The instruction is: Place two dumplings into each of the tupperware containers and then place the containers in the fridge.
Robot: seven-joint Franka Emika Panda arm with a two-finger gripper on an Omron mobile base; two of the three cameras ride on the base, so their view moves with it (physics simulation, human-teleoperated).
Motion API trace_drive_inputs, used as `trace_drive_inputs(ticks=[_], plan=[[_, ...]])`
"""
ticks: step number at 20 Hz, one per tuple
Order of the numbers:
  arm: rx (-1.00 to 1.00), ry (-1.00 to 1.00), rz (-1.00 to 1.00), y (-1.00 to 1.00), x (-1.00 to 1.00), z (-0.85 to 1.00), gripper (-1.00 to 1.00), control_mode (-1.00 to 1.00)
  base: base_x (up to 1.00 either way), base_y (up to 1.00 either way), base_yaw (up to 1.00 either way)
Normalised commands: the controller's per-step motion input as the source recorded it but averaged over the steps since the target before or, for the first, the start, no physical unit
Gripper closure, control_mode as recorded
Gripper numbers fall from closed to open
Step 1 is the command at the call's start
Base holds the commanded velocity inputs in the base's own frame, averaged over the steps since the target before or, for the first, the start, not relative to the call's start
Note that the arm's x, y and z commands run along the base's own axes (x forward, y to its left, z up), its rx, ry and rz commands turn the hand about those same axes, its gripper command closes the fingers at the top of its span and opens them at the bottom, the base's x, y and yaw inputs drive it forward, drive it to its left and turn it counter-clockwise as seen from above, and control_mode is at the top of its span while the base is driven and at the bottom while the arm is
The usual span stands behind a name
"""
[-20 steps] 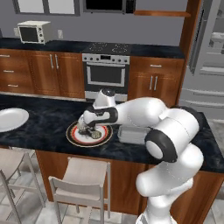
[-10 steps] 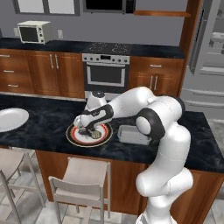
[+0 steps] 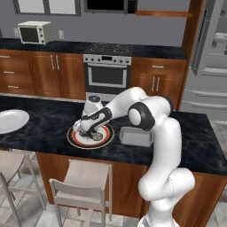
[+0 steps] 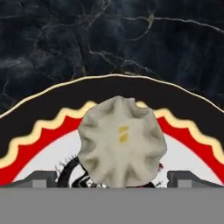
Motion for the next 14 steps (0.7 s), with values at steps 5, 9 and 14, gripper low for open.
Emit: trace_drive_inputs(ticks=[5, 9, 14], plan=[[-0.05, 0.00, 0.05, 0.09, 0.51, -0.45, -1.00, -1.00, 0.00, 0.00, 0.00], [-0.07, -0.01, 0.04, 0.24, 0.35, -0.38, 1.00, -1.00, 0.00, 0.00, 0.00], [-0.04, -0.07, 0.01, 0.08, 0.00, -0.16, 1.00, -1.00, 0.00, 0.00, 0.00]])
